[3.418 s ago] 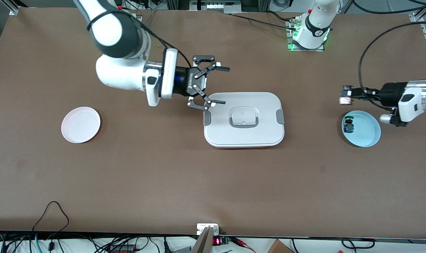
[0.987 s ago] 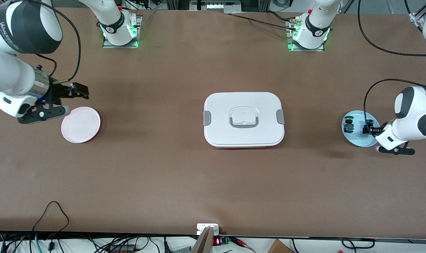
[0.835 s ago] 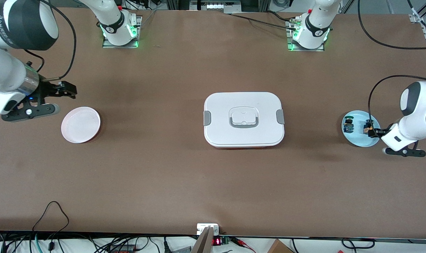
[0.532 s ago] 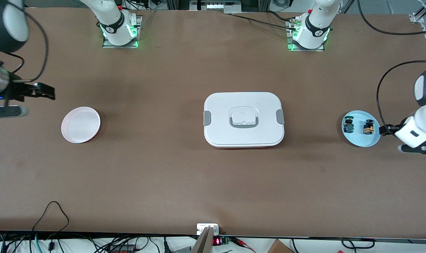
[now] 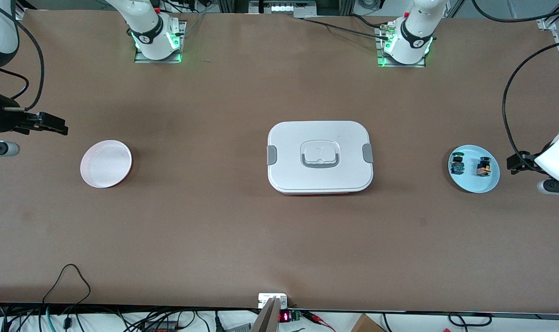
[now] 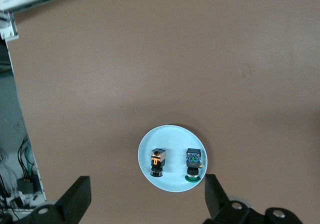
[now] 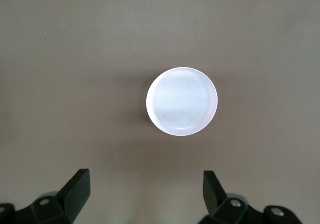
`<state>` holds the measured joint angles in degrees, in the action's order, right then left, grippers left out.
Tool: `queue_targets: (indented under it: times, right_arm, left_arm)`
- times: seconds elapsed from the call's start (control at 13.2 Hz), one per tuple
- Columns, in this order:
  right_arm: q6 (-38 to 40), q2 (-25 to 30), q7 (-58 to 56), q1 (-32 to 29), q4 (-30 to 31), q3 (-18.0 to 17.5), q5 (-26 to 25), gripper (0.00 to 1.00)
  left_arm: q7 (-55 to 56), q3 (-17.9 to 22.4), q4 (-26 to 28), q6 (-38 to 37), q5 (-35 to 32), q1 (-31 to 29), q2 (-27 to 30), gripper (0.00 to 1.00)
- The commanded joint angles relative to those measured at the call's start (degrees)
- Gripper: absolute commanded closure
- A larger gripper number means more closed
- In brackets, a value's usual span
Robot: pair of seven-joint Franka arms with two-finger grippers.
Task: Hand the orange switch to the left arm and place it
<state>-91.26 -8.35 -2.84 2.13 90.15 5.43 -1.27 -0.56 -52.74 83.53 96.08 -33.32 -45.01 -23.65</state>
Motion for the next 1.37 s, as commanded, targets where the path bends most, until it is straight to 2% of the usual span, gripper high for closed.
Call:
queue_targets:
  times: [0.0, 0.08, 0.15, 0.3, 0.38, 0.46, 0.53, 0.68, 0.76, 0.91, 0.99, 1.22, 1.29]
  right_arm:
    - [-5.7, 6.5, 1.3, -0.1, 9.1, -0.2, 0.7, 0.00]
    - [-5.8, 6.5, 1.3, -0.1, 9.2, -0.2, 0.7, 0.00]
    - [-5.5, 6.5, 1.4, -0.1, 9.1, -0.2, 0.7, 0.00]
    - [-3.5, 6.3, 1.3, -0.1, 7.9, -0.2, 0.6, 0.00]
    - [-3.1, 6.0, 1.2, -0.1, 7.0, -0.2, 0.4, 0.00]
    - [-3.0, 5.8, 1.2, 0.2, 6.5, -0.2, 0.4, 0.00]
    - [-3.0, 5.7, 1.2, 0.8, 5.9, -0.2, 0.4, 0.00]
    - [-2.6, 5.6, 0.8, 0.9, 4.8, -0.2, 0.6, 0.00]
    - [-2.5, 5.6, 0.7, 0.8, 4.7, -0.2, 0.7, 0.00]
    - [-2.5, 5.7, 0.9, 0.9, 4.5, -0.2, 0.5, 0.00]
    - [-2.5, 5.9, 0.9, 0.9, 4.3, -0.2, 0.5, 0.00]
    - [-2.4, 5.8, 0.9, 0.8, 3.1, -0.1, 0.6, 0.00]
    - [-2.3, 5.8, 0.8, 0.9, 3.1, -0.1, 0.5, 0.00]
  left_arm:
    - [-6.2, -0.5, -3.4, -1.9, 6.6, -0.3, 1.2, 0.00]
    - [-6.4, 0.8, -5.1, -3.3, 12.3, 0.4, 2.8, 0.00]
    - [-6.5, 5.1, -6.6, -6.1, 15.3, 4.0, 5.0, 0.00]
    - [-6.6, 18.5, -9.2, -10.0, 17.5, 16.8, 8.5, 0.00]
    - [-6.6, 24.8, -9.1, -10.3, 21.0, 21.2, 11.0, 0.00]
    - [-6.6, 29.5, -7.8, -10.3, 24.1, 23.7, 13.4, 0.00]
    - [-6.6, 32.0, -5.1, -10.2, 26.4, 25.0, 15.9, 0.00]
    - [-6.2, 33.1, 0.5, -9.4, 27.6, 25.5, 20.5, 0.00]
    - [-6.1, 35.0, 3.3, -8.2, 29.0, 26.4, 22.6, 0.00]
    - [-5.9, 45.4, 9.2, -6.6, 32.2, 34.3, 25.8, 0.00]
    - [-5.9, 48.9, 12.4, -5.2, 32.3, 37.7, 27.3, 0.00]
    - [-5.2, 49.6, 21.2, 0.0, 32.2, 38.2, 30.8, 0.00]
    - [-5.1, 49.6, 22.5, 0.8, 32.2, 38.2, 31.4, 0.00]
